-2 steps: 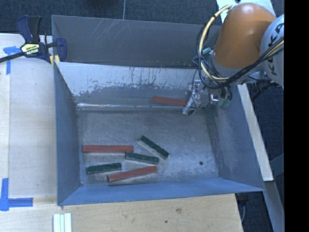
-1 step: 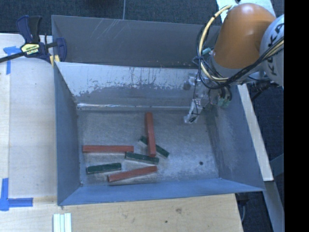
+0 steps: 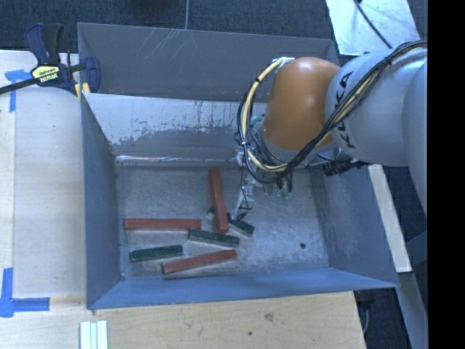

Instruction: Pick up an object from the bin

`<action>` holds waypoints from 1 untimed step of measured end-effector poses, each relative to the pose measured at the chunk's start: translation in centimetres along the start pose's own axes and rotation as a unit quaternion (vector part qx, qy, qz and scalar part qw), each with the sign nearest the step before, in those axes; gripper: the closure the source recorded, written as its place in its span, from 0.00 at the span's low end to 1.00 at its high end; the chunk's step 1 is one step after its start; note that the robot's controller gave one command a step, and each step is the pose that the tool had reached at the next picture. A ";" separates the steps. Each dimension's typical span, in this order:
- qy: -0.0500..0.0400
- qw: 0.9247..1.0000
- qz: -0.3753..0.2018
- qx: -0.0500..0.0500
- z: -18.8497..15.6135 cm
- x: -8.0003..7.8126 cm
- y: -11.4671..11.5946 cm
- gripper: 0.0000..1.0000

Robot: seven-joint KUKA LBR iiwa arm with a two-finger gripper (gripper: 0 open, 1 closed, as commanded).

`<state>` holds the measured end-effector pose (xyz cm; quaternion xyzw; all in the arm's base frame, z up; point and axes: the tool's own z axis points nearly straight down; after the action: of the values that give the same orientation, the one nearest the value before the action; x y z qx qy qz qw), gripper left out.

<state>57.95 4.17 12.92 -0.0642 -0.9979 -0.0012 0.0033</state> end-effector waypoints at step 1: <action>-0.011 0.973 -0.230 0.002 5.3 7.1 2.0 0.00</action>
Offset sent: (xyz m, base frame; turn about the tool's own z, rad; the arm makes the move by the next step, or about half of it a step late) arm -0.0727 0.0296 -0.0557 -0.4659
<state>51.11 7.07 7.67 0.1671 -0.9859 0.0006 -0.0082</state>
